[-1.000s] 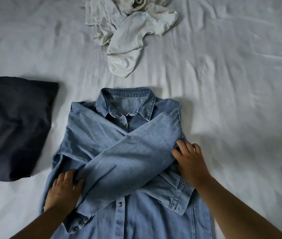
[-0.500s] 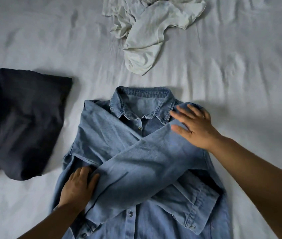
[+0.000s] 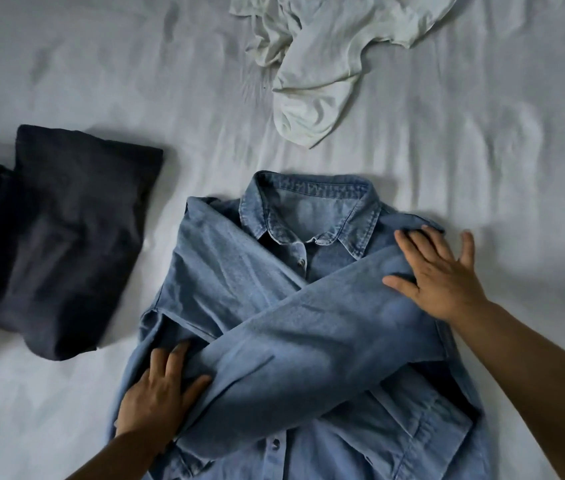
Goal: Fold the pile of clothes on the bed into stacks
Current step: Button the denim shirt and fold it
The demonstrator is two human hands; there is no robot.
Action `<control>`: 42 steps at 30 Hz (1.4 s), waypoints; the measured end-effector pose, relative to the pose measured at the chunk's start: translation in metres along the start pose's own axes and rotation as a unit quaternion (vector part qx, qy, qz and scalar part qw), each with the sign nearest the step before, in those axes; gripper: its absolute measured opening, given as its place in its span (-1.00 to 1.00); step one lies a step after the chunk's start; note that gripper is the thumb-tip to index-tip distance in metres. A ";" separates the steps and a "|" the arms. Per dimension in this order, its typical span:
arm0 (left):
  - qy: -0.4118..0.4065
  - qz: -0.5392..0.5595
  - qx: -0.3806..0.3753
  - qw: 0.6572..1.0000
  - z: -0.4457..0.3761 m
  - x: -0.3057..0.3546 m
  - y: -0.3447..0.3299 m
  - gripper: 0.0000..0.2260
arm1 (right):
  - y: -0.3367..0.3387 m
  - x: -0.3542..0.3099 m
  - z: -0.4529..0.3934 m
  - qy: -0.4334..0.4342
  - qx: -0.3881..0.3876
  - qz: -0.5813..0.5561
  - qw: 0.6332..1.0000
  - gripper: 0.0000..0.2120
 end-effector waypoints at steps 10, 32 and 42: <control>-0.201 0.047 0.114 0.972 -0.058 0.056 0.032 -0.37 | 0.021 -0.028 0.008 -0.072 0.148 -0.036 0.986 -0.23; -0.111 -0.056 0.010 0.992 -0.206 0.105 0.058 -0.12 | 0.039 -0.032 -0.048 -0.070 0.007 -0.059 0.996 -0.16; -0.063 -0.076 -0.099 0.990 -0.222 0.145 0.085 -0.40 | 0.067 -0.020 -0.036 -0.168 -0.057 -0.192 0.965 -0.50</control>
Point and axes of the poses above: each hand's wrist, its own z-axis away from the middle knuckle, its own y-axis out of the back of the hand, x = y × z, the point moved 2 cm from there along -z, towards the middle knuckle, and after that the axes turned 13 degrees about z, right-handed, at the moved point
